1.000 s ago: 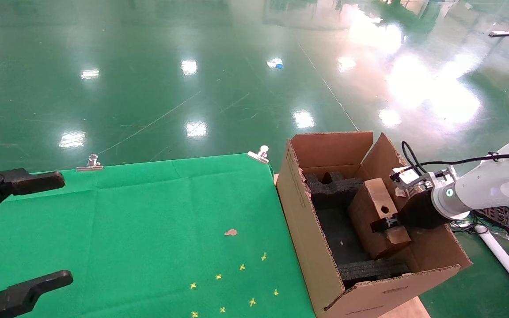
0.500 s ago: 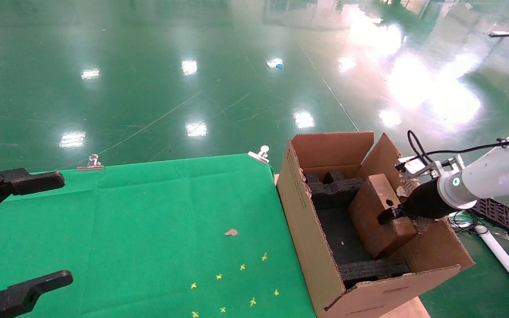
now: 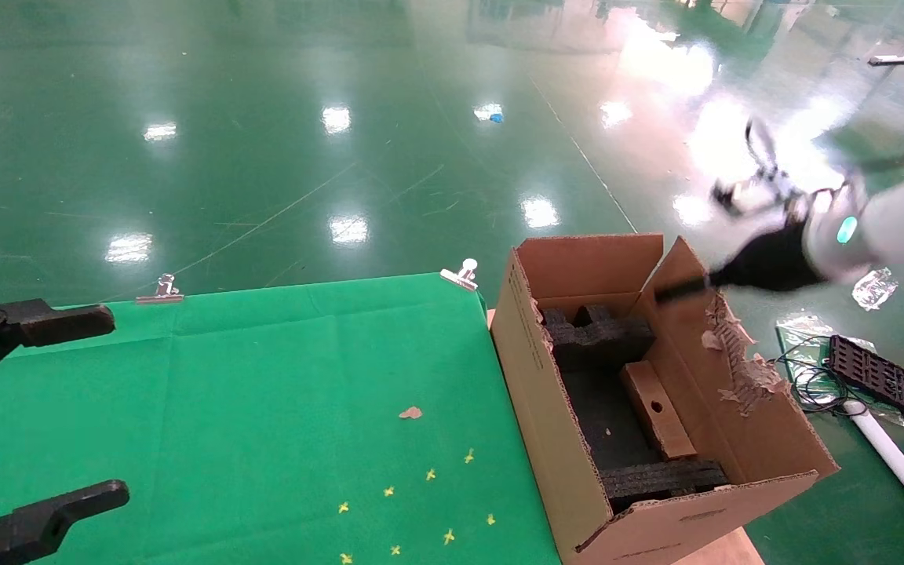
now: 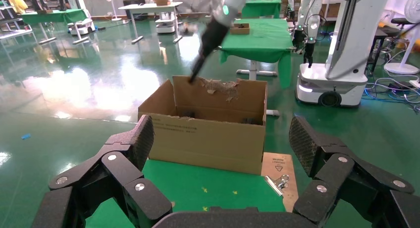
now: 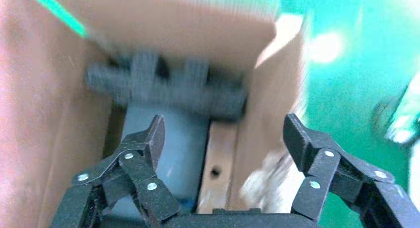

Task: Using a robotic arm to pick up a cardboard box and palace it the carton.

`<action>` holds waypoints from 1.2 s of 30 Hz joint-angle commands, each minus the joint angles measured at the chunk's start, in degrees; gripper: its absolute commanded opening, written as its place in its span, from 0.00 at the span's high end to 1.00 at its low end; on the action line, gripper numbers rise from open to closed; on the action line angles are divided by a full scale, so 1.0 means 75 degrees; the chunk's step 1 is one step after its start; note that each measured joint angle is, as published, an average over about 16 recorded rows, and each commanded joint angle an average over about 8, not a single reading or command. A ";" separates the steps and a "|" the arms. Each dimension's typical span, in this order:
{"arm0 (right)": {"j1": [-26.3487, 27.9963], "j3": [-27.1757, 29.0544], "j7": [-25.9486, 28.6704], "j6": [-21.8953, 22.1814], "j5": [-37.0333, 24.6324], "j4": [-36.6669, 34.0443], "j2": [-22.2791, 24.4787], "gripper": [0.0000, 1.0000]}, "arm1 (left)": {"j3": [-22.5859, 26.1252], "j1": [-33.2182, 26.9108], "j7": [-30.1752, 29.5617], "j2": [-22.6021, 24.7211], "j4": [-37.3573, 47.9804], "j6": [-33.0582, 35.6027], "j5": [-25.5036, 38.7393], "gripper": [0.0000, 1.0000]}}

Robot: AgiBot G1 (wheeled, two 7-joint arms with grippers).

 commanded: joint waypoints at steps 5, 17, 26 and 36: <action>0.1209 0.0174 -0.0357 0.0004 -0.0068 0.0963 0.0505 0.00 | 0.0001 0.0000 0.0001 -0.0001 0.0000 -0.0001 -0.0001 0.00; 0.1872 0.0475 -0.0012 0.0412 0.0049 0.3253 0.1744 0.00 | 0.0003 0.0000 0.0002 -0.0002 0.0001 -0.0003 -0.0003 0.00; 0.1231 0.1293 -0.0338 0.0286 0.0474 0.3898 0.1827 0.00 | 0.0004 0.0000 0.0004 -0.0001 0.0005 -0.0003 -0.0004 0.00; -0.0226 0.2748 -0.1129 -0.0328 0.1163 0.4550 0.1660 0.00 | 0.0007 -0.0002 0.0006 -0.0001 0.0007 -0.0002 -0.0005 0.00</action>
